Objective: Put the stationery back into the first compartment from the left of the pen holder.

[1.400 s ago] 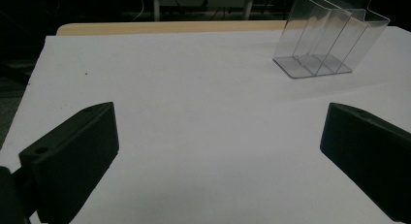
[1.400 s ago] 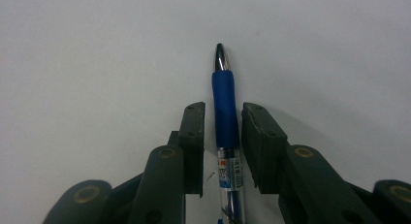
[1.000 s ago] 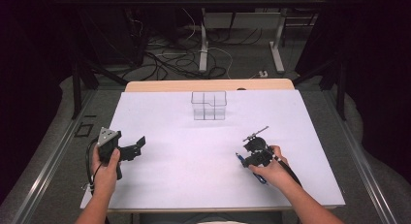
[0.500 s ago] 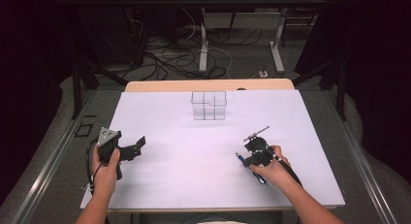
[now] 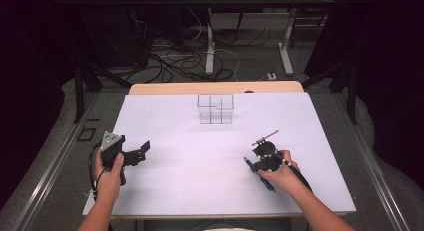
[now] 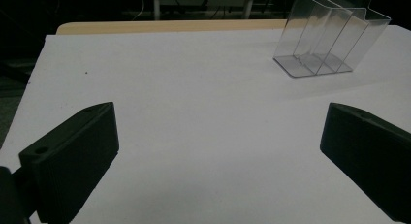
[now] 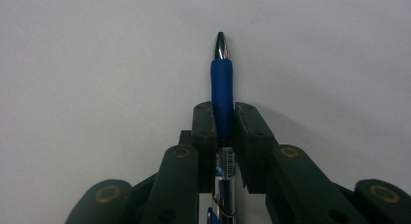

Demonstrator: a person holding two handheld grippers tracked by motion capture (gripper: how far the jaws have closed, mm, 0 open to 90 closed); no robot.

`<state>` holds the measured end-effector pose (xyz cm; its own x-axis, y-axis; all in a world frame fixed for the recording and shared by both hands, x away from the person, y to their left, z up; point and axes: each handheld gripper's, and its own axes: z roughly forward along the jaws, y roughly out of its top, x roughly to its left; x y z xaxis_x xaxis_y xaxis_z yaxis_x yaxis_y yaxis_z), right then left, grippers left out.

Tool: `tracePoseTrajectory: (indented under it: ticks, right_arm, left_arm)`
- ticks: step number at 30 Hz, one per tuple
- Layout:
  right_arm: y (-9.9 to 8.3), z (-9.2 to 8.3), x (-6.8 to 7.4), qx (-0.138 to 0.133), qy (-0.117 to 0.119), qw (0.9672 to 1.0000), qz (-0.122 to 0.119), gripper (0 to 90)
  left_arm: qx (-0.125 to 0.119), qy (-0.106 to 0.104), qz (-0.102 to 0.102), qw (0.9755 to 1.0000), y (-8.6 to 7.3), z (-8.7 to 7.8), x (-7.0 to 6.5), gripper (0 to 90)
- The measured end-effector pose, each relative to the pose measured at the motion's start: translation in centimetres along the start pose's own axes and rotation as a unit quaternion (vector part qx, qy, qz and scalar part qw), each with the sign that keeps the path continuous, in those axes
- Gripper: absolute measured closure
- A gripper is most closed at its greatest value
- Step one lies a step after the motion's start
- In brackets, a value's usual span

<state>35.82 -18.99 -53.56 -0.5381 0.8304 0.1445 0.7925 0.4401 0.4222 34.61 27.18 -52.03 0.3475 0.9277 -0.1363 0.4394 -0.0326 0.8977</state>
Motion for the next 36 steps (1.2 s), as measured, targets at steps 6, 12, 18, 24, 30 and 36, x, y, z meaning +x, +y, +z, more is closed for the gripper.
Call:
tracePoseTrajectory:
  ticks: [6,12,18,24,30,36]
  right_arm:
    - [0.1,0.1,0.2,-0.004,0.01,0.9996,0.024,79.8]
    - [0.1,0.0,0.2,-0.004,0.011,0.9996,0.024,79.8]
    - [0.1,-0.1,0.1,-0.011,0.012,0.9998,0.013,79.9]
    - [0.2,-0.5,0.1,-0.011,0.006,0.9998,0.017,79.9]
    - [0.2,-0.8,0.1,-0.044,0.011,0.9987,0.023,79.9]
    - [0.4,-1.5,0.2,-0.052,0.005,0.9984,0.02,79.9]
  left_arm:
    - [0.0,0.0,0.0,1.0,0.0,0.0,0.0,0.3]
    - [0.001,0.0,0.0,1.0,0.0,0.0,0.0,0.3]
    - [0.0,0.0,0.0,1.0,0.0,0.0,0.0,0.3]
    - [0.0,0.001,-0.001,1.0,0.0,0.0,0.1,0.3]
    - [0.001,0.001,-0.001,1.0,0.0,0.0,0.1,0.3]
    - [0.001,0.002,0.0,1.0,0.0,0.0,0.1,0.3]
